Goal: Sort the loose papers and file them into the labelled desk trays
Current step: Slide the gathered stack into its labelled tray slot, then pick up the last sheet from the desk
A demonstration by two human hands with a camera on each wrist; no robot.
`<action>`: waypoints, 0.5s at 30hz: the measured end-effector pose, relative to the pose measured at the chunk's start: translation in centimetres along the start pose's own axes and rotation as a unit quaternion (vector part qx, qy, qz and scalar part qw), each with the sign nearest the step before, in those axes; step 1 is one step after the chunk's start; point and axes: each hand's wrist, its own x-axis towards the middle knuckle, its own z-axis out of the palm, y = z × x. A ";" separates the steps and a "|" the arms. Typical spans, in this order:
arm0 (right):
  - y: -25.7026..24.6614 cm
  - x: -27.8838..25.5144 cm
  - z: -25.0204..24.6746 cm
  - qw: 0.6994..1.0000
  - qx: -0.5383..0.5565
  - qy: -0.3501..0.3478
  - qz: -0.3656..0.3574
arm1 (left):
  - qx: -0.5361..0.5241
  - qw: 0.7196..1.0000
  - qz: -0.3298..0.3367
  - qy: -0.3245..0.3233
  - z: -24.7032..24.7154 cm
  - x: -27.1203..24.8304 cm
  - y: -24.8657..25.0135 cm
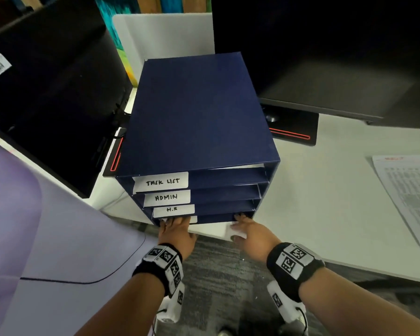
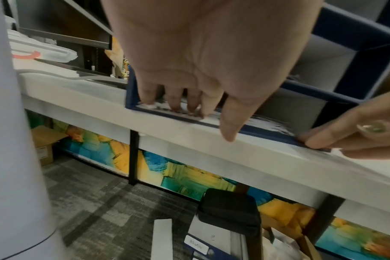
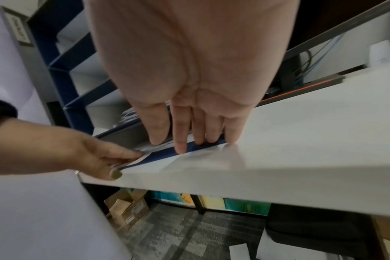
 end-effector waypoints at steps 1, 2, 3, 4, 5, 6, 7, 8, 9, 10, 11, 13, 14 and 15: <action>0.8 -0.5 -0.5 1.000 0.017 0.018 0.001 | 0.000 1.000 -0.010 -0.008 0.1 -0.1 0.7; 1.4 -1.1 -1.1 0.998 0.046 0.038 0.008 | 0.000 1.000 -0.021 -0.022 0.2 -0.3 1.6; 2.1 -1.8 -1.7 0.994 0.085 0.062 0.018 | 0.005 0.999 -0.030 -0.042 0.2 -0.7 2.8; 3.0 -2.6 -2.7 0.987 0.130 0.089 0.029 | 0.016 0.997 -0.030 -0.064 0.3 -0.8 4.5; 3.8 -3.2 -3.5 0.978 0.169 0.113 0.041 | 0.027 0.996 -0.025 -0.085 0.4 -1.1 5.9; 4.7 -3.8 -4.4 0.971 0.192 0.133 0.054 | 0.037 0.994 -0.013 -0.102 0.5 -1.3 7.5; 5.9 -4.3 -5.4 0.967 0.196 0.150 0.064 | 0.047 0.993 0.006 -0.110 0.6 -1.4 9.3; 7.3 -4.7 -6.4 0.965 0.192 0.164 0.075 | 0.055 0.992 0.028 -0.107 0.7 -1.5 11.1; 8.9 -5.0 -7.6 0.962 0.184 0.180 0.086 | 0.056 0.993 0.046 -0.097 0.6 -1.6 13.1; 10.2 -5.2 -8.5 0.959 0.177 0.197 0.102 | 0.042 0.994 0.060 -0.085 0.3 -1.7 14.5; 12.2 -5.6 -9.8 0.954 0.166 0.216 0.124 | 0.017 0.994 0.075 -0.072 0.1 -1.7 16.4; 16.3 -6.7 -12.3 0.950 0.116 0.236 0.170 | -0.027 0.993 0.103 -0.052 -0.3 -1.3 19.7; 18.3 -7.2 -13.4 0.948 0.083 0.242 0.189 | -0.038 0.992 0.114 -0.047 -0.4 -0.8 21.0; 20.3 -7.9 -14.5 0.944 0.056 0.250 0.208 | -0.049 0.990 0.121 -0.049 -0.4 -0.4 22.1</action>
